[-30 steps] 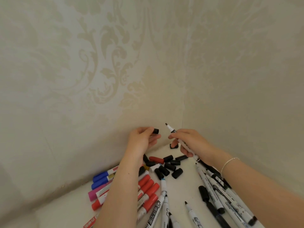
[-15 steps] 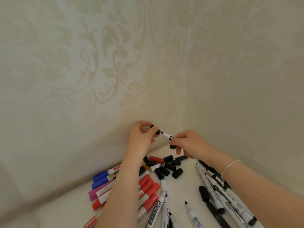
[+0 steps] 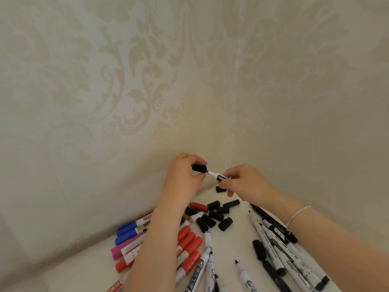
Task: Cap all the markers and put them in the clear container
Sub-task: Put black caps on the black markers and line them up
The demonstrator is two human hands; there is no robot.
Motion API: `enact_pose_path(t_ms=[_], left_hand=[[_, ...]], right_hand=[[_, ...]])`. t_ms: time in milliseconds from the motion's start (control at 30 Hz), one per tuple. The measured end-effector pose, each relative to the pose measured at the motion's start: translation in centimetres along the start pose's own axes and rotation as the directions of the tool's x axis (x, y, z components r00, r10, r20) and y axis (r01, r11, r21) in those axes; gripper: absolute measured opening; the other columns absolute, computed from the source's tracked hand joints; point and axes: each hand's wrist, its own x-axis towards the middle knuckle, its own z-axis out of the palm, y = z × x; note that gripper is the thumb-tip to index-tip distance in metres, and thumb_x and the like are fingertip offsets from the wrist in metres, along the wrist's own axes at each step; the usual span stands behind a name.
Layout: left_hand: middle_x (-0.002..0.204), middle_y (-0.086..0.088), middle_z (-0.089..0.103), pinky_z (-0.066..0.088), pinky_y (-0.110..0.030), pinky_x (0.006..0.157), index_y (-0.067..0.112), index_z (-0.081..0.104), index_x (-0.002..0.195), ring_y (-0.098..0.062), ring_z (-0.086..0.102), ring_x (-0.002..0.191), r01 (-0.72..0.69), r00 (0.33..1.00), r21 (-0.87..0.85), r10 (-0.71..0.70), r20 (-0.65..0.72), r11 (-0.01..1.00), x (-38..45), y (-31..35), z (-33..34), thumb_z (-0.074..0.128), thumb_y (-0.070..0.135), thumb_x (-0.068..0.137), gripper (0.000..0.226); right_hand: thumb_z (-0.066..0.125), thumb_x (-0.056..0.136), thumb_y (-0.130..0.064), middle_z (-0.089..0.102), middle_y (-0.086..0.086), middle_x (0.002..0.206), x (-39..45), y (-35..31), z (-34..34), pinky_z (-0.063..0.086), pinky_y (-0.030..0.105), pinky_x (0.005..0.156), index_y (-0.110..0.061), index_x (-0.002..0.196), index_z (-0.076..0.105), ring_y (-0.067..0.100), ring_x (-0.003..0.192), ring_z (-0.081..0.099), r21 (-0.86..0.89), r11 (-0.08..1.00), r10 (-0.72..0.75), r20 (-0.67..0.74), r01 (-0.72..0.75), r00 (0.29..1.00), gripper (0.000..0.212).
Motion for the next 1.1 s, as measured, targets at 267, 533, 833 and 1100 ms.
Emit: enact_pose_path(t_ms=[267,533,833,1100], left_hand=[[0.095,0.003,0.071,0.050,-0.018,0.076,0.019,0.067,0.100,-0.006,0.067,0.085,0.312,0.946,-0.433,-0.320,0.056,0.846,-0.1,-0.3,0.3,0.068,0.019,0.089,0.011],[0.100,-0.013,0.074,0.058,-0.033,0.081,0.000,0.066,0.105,-0.020,0.072,0.095,0.539,0.823,-0.754,-0.428,0.374,0.376,-0.4,-0.2,0.5,0.059,0.014,0.095,0.019],[0.094,-0.013,0.073,0.060,-0.028,0.070,0.003,0.061,0.110,-0.017,0.074,0.082,0.533,0.836,-0.729,-0.401,0.374,0.429,-0.6,0.5,1.3,0.059,0.011,0.095,0.017],[0.103,-0.012,0.072,0.059,-0.023,0.069,0.012,0.062,0.120,-0.015,0.072,0.085,0.482,0.864,-0.766,-0.373,0.337,0.425,-0.6,1.0,1.7,0.057,0.009,0.095,0.026]], right_hand=[[0.061,0.084,-0.021,0.064,0.002,0.061,-0.2,0.3,-0.3,0.033,0.024,0.044,-0.016,0.082,0.072,0.011,0.043,0.039,0.046,0.999,0.011,-0.063,-0.008,0.998,0.012],[0.062,0.083,-0.019,0.063,0.000,0.058,-0.2,-0.2,0.0,0.030,0.020,0.040,-0.012,0.084,0.072,0.009,0.038,0.036,0.030,0.999,0.021,-0.001,-0.021,1.000,0.013],[0.061,0.085,-0.018,0.069,0.003,0.066,0.3,0.1,0.9,0.037,0.021,0.041,-0.019,0.093,0.062,0.009,0.043,0.046,0.022,1.000,0.010,-0.096,-0.008,0.995,0.008],[0.058,0.090,-0.016,0.070,0.008,0.076,0.6,-0.5,2.1,0.033,0.014,0.038,-0.011,0.089,0.053,0.009,0.048,0.050,-0.007,0.999,-0.049,-0.205,0.048,0.978,0.006]])
